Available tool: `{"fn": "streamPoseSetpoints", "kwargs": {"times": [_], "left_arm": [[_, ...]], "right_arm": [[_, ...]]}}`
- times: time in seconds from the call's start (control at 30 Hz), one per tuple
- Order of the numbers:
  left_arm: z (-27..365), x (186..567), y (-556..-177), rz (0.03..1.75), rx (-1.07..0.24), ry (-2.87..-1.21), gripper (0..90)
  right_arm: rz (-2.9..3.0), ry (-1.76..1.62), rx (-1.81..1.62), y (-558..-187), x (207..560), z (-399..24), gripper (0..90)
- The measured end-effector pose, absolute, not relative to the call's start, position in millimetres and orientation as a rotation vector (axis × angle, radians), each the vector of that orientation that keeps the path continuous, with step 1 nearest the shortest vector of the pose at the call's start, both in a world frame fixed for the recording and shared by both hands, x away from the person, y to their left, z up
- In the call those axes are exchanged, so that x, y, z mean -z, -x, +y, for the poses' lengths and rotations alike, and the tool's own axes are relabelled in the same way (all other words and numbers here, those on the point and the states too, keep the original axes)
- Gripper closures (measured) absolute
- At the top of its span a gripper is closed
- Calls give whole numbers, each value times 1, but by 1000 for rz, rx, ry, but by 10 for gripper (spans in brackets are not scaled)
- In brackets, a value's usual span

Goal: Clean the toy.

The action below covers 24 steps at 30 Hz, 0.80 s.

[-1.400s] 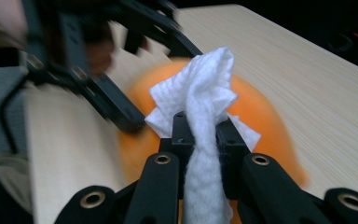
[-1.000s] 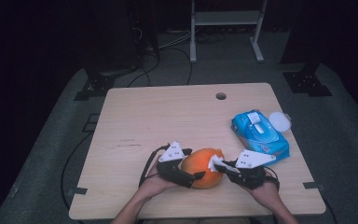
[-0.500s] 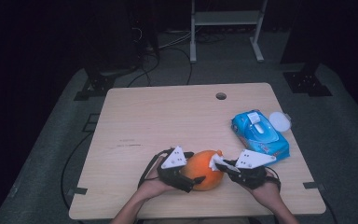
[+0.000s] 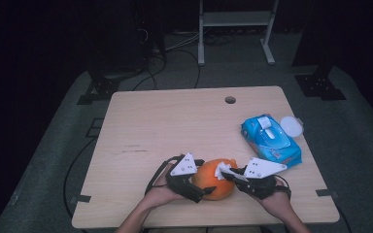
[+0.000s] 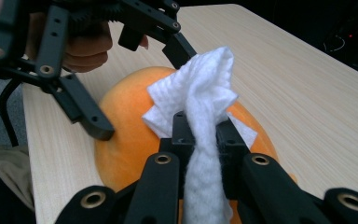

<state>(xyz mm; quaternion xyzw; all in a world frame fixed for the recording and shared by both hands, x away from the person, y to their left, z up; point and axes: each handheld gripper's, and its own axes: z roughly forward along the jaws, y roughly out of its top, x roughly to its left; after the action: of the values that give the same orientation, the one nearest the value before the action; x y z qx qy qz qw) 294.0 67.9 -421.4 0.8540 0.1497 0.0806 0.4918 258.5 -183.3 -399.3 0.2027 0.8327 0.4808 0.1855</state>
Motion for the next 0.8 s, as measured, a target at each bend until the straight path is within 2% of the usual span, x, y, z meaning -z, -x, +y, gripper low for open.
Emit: {"fn": "streamPoseSetpoints", "kwargs": {"times": [0.07, 0.13, 0.27, 0.33, 0.43, 0.57, 0.63, 0.7, 0.8], "left_arm": [[67, 426, -297, 392, -148, -2088, 114], [67, 427, -293, 341, -210, -2095, 204], [61, 416, -280, 192, -380, -2074, 308], [58, 416, -277, 131, -439, -2078, 312], [61, 421, -280, 121, -402, -2060, 292], [65, 420, -289, 237, -287, -2036, 139], [65, 417, -290, 269, -243, -2022, 107], [63, 418, -288, 261, -247, -2022, 126], [62, 421, -283, 216, -301, -2046, 222]], "right_arm": [[2347, -566, -1359, -258, 398, -181, 805], [2347, -550, -1364, -254, 397, -175, 804], [2344, -494, -1428, -245, 391, -162, 805], [2330, -468, -1412, -242, 387, -161, 805], [2310, -512, -1387, -249, 388, -171, 805], [2296, -605, -1341, -262, 397, -189, 805], [2300, -628, -1328, -263, 399, -191, 805], [2304, -621, -1350, -262, 398, -188, 804], [2324, -565, -1377, -255, 396, -176, 804]]}}
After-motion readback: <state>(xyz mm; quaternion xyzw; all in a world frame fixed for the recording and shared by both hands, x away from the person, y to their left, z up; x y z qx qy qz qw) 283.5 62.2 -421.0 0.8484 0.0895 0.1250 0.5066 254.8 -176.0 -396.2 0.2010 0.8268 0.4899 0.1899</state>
